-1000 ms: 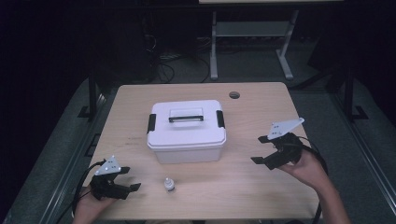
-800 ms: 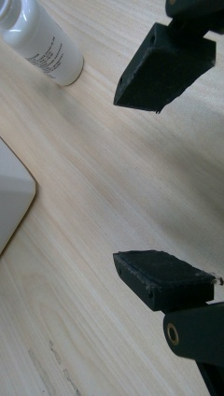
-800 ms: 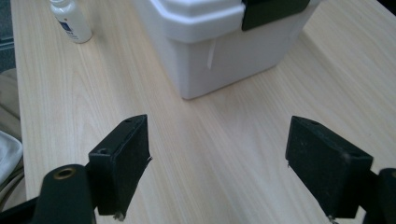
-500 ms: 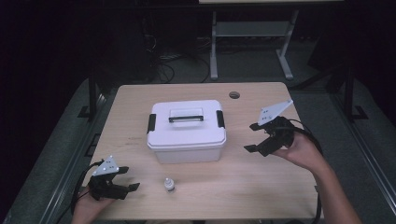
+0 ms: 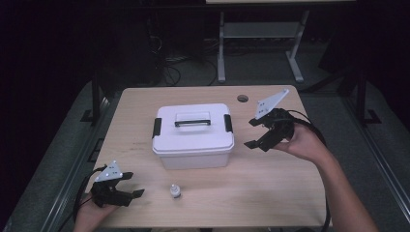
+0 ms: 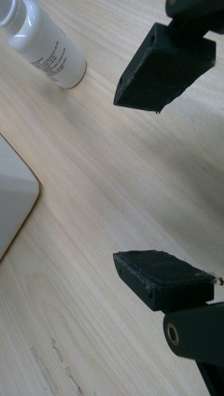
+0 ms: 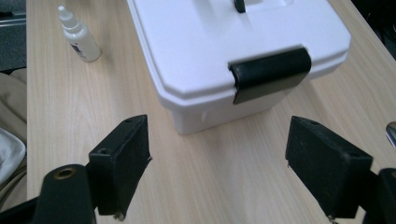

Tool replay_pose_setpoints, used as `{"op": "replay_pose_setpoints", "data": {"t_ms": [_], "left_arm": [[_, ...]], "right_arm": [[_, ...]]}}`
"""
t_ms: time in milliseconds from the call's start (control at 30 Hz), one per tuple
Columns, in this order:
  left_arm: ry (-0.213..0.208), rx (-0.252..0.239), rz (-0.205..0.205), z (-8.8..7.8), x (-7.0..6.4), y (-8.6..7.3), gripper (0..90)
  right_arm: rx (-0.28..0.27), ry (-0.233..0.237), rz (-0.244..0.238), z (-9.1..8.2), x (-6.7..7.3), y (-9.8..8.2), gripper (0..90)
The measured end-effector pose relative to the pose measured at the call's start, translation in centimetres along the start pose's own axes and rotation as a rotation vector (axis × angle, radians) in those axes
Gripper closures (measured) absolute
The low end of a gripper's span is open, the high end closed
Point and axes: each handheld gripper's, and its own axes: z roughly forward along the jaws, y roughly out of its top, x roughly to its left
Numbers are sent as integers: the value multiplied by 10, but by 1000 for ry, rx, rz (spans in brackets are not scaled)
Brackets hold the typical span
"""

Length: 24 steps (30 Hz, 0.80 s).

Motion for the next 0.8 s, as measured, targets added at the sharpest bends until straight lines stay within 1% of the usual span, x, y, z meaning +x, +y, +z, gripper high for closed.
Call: {"op": "replay_pose_setpoints", "data": {"t_ms": [100, 133, 167, 267, 300, 367, 400, 500, 533, 567, 600, 633, 667, 733, 767, 800], "left_arm": [[2, -1, 0, 0, 0, 0, 202], [2, -1, 0, 0, 0, 0, 201], [1, -2, 0, -1, 0, 0, 202], [2, -6, 0, -1, 0, 0, 202], [5, -7, 1, -2, 0, 0, 202], [7, -11, -1, -2, 0, 0, 202], [7, -13, -2, -2, 0, 0, 202], [5, -14, -6, -3, 1, -1, 202], [5, -14, -6, -3, 1, -1, 202], [5, -12, -6, -2, 1, -1, 202], [5, -12, -6, -2, 1, -1, 201], [4, -12, -7, -2, 1, -1, 202], [4, -12, -7, -2, 1, -1, 202], [1, -12, -6, -1, 0, 0, 202], [1, -12, -6, -1, 0, 0, 202], [1, -10, -3, -1, 0, 0, 202]], "right_arm": [[10, 3, -15, 1, -1, 8, 212], [10, 3, -15, 1, -1, 8, 212], [9, 11, -23, 2, -3, 16, 212], [11, 13, -34, 4, -3, 21, 212], [15, 23, -46, 6, -4, 27, 214], [20, 22, -49, 7, -4, 30, 214], [18, 28, -63, 9, -4, 37, 214], [17, 32, -82, 11, -5, 45, 216], [17, 32, -82, 11, -5, 45, 216], [19, 33, -89, 13, -6, 50, 217], [19, 33, -89, 13, -6, 50, 217], [8, 35, -102, 14, -8, 56, 222], [8, 35, -102, 14, -8, 56, 222], [10, 42, -110, 18, -10, 64, 224], [10, 42, -110, 18, -10, 64, 224], [12, 45, -123, 20, -11, 70, 225]]}}
